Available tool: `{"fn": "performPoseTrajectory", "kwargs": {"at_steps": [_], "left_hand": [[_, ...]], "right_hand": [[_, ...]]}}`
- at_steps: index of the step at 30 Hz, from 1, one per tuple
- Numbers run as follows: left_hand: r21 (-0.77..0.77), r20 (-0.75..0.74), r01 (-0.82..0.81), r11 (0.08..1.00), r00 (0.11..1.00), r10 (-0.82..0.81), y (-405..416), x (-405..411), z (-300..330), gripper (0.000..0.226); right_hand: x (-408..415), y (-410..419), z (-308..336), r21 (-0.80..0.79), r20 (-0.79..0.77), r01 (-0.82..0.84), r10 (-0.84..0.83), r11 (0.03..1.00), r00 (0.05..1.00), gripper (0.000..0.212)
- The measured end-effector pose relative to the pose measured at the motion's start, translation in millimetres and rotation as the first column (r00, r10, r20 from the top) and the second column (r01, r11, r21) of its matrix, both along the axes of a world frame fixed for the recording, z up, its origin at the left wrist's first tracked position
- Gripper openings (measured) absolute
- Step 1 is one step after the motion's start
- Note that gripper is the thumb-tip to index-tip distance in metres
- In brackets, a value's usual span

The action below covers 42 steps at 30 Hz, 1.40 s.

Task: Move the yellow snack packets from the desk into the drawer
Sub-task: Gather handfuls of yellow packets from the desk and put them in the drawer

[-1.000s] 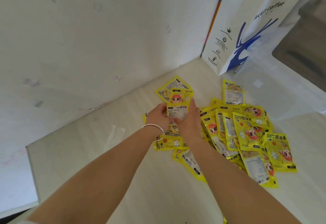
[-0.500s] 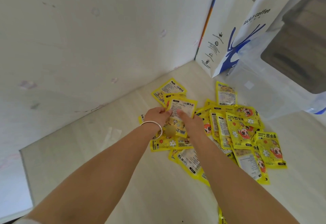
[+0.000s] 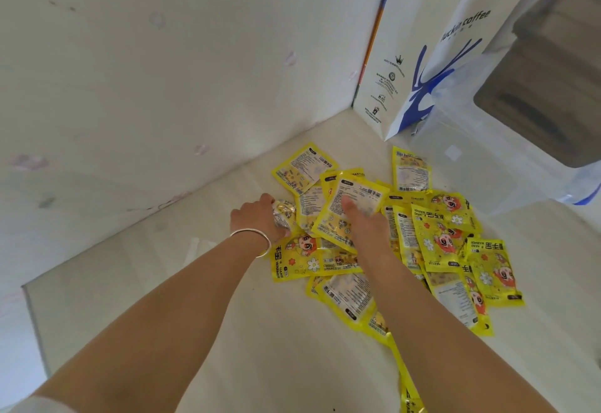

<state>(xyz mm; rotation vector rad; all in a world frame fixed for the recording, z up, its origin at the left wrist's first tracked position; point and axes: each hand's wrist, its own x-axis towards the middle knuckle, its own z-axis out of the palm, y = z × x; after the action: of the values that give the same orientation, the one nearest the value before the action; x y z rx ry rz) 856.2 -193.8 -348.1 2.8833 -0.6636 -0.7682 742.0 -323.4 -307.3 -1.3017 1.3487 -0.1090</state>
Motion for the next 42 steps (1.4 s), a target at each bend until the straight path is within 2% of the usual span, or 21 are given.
{"fn": "performPoseTrajectory", "kwargs": {"at_steps": [3,6,8,10,12,13,17,20,22,25,26,28,32,34,37,40,42], "left_hand": [[-0.001,-0.129,-0.017,1.0,0.991,0.017,4,8,6,0.053],[-0.164,-0.215,-0.142,0.976,0.971,0.105,2,11,17,0.04],[-0.269,-0.228,-0.317,0.909,0.939,0.26,-6,19,23,0.04],[-0.381,-0.282,-0.479,0.791,0.875,0.394,-17,33,20,0.041],[-0.459,-0.349,-0.56,0.69,0.828,0.44,-33,44,16,0.043],[-0.474,-0.358,-0.556,0.683,0.83,0.427,-41,47,14,0.045],[-0.389,-0.178,-0.302,0.87,0.951,0.251,-71,49,6,0.043],[-0.301,-0.07,-0.168,0.939,0.986,0.154,-83,54,-6,0.044],[-0.262,-0.03,-0.107,0.959,0.994,0.103,-88,56,-9,0.04],[-0.271,-0.066,-0.091,0.958,0.995,0.076,-92,56,-4,0.029],[-0.291,-0.069,-0.096,0.952,0.994,0.079,-91,55,-1,0.025],[-0.337,-0.083,-0.142,0.931,0.989,0.121,-87,49,8,0.033],[-0.483,-0.212,-0.285,0.828,0.955,0.205,-76,33,25,0.033],[-0.58,-0.307,-0.354,0.734,0.929,0.205,-70,21,34,0.028],[-0.684,-0.402,-0.426,0.593,0.898,0.181,-55,-7,50,0.035],[-0.677,-0.545,-0.55,0.49,0.821,0.169,-41,-36,61,0.052],[-0.613,-0.658,-0.636,0.469,0.74,0.143,-34,-52,65,0.067]], "right_hand": [[2,1,1,0.024,0.006,0.038,-0.038,0.999,0.999,0.052],[4,0,-1,0.084,0.05,0.111,-0.116,0.99,0.992,0.058],[8,-2,-3,0.11,0.062,0.122,-0.129,0.986,0.99,0.059],[12,-4,-8,0.137,0.072,0.11,-0.12,0.984,0.99,0.059],[16,-6,-15,0.178,0.07,0.114,-0.128,0.977,0.989,0.057],[18,-7,-17,0.189,0.069,0.126,-0.141,0.974,0.988,0.057],[24,-17,-26,0.217,0.026,0.181,-0.191,0.959,0.981,0.061],[31,-20,-28,0.236,0.015,0.205,-0.215,0.95,0.977,0.065],[32,-22,-33,0.223,-0.009,0.197,-0.2,0.955,0.98,0.06],[30,-25,-43,0.238,0.0,0.167,-0.172,0.957,0.985,0.05],[30,-26,-43,0.248,0.018,0.17,-0.18,0.954,0.983,0.052],[31,-24,-42,0.304,0.031,0.183,-0.201,0.935,0.979,0.059],[26,-17,-34,0.374,0.108,0.178,-0.234,0.91,0.966,0.075],[18,-16,-26,0.407,0.202,0.141,-0.24,0.902,0.949,0.06],[-2,-13,-6,0.451,0.309,0.099,-0.259,0.887,0.915,0.041],[-24,-7,9,0.435,0.369,0.103,-0.282,0.894,0.886,0.042],[-42,1,19,0.425,0.388,0.135,-0.315,0.895,0.866,0.039]]}}
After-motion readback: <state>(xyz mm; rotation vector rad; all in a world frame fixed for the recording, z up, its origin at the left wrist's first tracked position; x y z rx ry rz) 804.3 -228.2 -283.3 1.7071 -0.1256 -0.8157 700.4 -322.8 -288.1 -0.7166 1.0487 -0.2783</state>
